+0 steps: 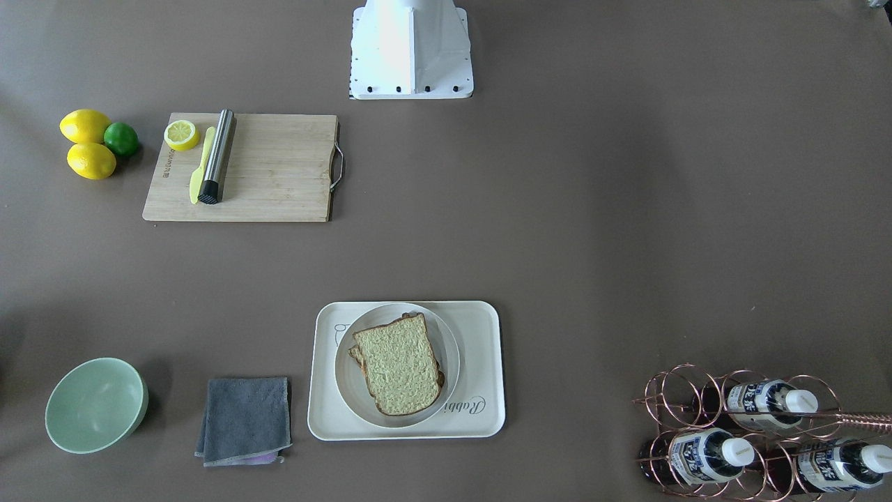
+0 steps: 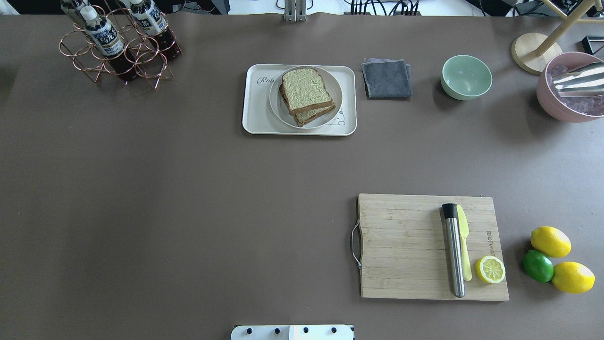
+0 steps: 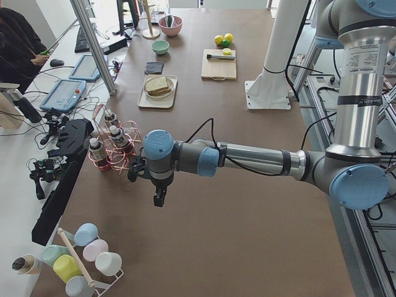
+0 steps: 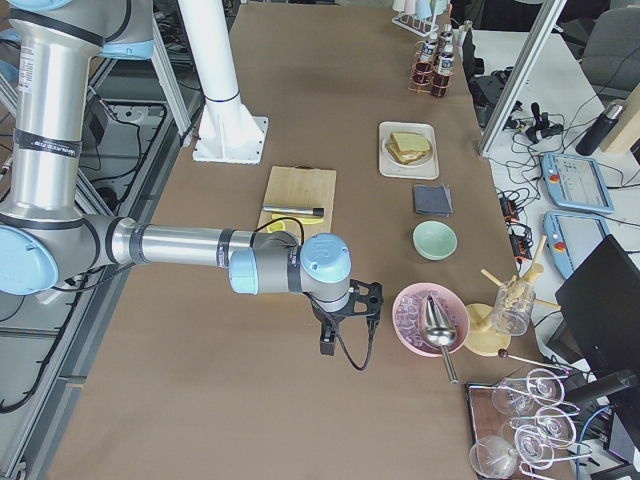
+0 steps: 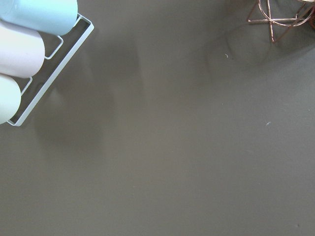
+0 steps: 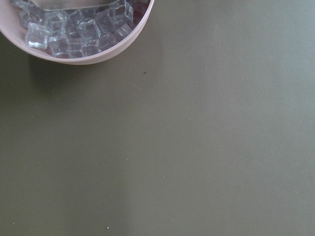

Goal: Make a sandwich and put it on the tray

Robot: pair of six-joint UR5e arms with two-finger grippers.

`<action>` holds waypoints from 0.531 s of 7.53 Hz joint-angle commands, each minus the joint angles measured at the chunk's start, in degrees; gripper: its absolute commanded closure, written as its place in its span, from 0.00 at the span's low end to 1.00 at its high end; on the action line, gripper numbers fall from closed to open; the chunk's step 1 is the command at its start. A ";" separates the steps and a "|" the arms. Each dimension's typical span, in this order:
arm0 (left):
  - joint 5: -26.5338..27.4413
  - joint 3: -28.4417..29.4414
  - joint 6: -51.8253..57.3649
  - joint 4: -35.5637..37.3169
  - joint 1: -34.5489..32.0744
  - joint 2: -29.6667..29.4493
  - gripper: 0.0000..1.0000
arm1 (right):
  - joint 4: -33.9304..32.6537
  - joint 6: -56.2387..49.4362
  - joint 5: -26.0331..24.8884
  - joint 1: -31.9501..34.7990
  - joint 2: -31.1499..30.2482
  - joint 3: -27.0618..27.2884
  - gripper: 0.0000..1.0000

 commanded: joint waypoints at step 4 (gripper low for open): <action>0.22 0.52 8.27 4.79 -1.22 1.71 0.02 | 0.77 2.03 0.43 -0.03 0.53 -1.14 0.00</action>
